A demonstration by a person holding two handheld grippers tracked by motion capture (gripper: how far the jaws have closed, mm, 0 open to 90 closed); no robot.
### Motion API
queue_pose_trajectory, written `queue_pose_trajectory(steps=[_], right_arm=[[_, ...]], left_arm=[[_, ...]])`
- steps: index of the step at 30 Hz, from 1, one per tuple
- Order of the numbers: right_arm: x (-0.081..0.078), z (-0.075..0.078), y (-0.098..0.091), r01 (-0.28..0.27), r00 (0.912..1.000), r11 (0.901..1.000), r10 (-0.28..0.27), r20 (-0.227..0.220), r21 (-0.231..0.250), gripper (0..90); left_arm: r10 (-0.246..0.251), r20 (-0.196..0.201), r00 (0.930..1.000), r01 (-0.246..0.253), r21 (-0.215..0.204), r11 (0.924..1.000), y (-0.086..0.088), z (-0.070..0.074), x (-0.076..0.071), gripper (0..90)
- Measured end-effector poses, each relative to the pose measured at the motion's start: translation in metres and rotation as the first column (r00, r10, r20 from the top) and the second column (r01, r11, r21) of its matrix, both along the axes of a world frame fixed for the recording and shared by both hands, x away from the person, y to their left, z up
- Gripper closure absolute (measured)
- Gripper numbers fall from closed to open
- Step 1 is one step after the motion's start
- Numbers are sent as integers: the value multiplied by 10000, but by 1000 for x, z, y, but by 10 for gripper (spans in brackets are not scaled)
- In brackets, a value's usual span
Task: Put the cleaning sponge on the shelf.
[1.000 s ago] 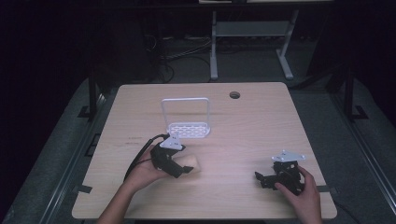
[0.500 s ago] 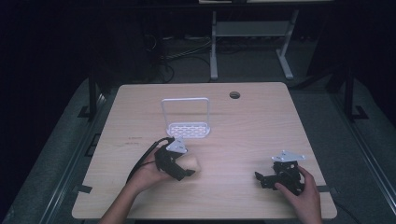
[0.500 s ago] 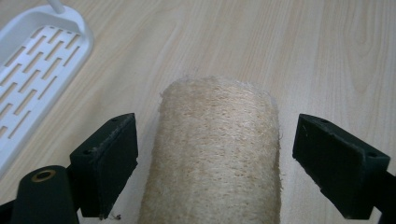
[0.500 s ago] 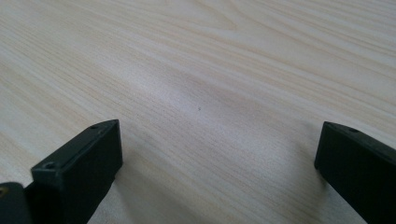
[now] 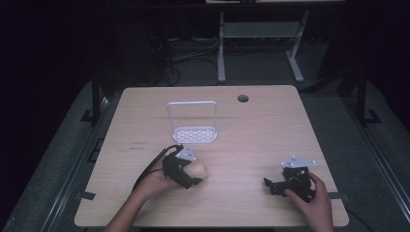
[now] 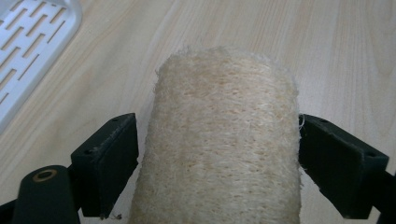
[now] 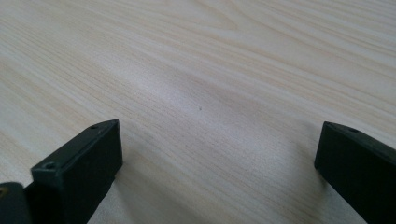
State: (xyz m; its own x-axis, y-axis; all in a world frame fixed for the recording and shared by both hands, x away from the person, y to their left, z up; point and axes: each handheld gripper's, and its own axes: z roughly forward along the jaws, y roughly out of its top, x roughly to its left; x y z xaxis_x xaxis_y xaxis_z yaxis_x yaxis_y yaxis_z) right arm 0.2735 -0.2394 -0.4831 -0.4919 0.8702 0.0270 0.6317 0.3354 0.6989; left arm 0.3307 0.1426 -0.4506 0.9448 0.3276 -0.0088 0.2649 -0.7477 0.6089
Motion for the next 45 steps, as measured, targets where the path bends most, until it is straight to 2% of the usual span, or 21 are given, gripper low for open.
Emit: queue_pose_trajectory(steps=[7, 9, 13, 22, 27, 33, 38, 45], right_arm=[[0, 0, 0, -11, 10000, 10000, 11, -5, 3, 7], [0, 0, 0, -13, 10000, 10000, 13, -5, 3, 7], [0, 0, 0, -18, 10000, 10000, 18, -4, 4, 7], [0, 0, 0, -20, 10000, 10000, 20, -6, 5, 7], [0, 0, 0, -20, 10000, 10000, 20, -5, 3, 7], [0, 0, 0, -38, 10000, 10000, 38, -1, 4, 7], [0, 0, 0, -37, 10000, 10000, 37, -3, 5, 7], [0, 0, 0, -39, 10000, 10000, 39, -1, 6, 7]], left_arm=[[-51, -6, 10000, 51, 99, 9999, 2, 0, 0, 207], [119, -89, 9999, -120, -91, 9999, 2, -1, 0, 222], [115, -110, 9999, -116, -97, 9999, 2, -1, 0, 245], [44, -73, 10000, -44, -7, 10000, 3, 0, 0, 271], [195, -45, 9998, -195, -29, 9998, 3, 0, -1, 273], [904, 57, 9959, -904, -148, 9958, 5, -1, 0, 272], [1212, 162, 9925, -1211, -59, 9926, 7, 0, 0, 272], [1957, 339, 9801, -1953, -152, 9806, 7, 5, -1, 272]])
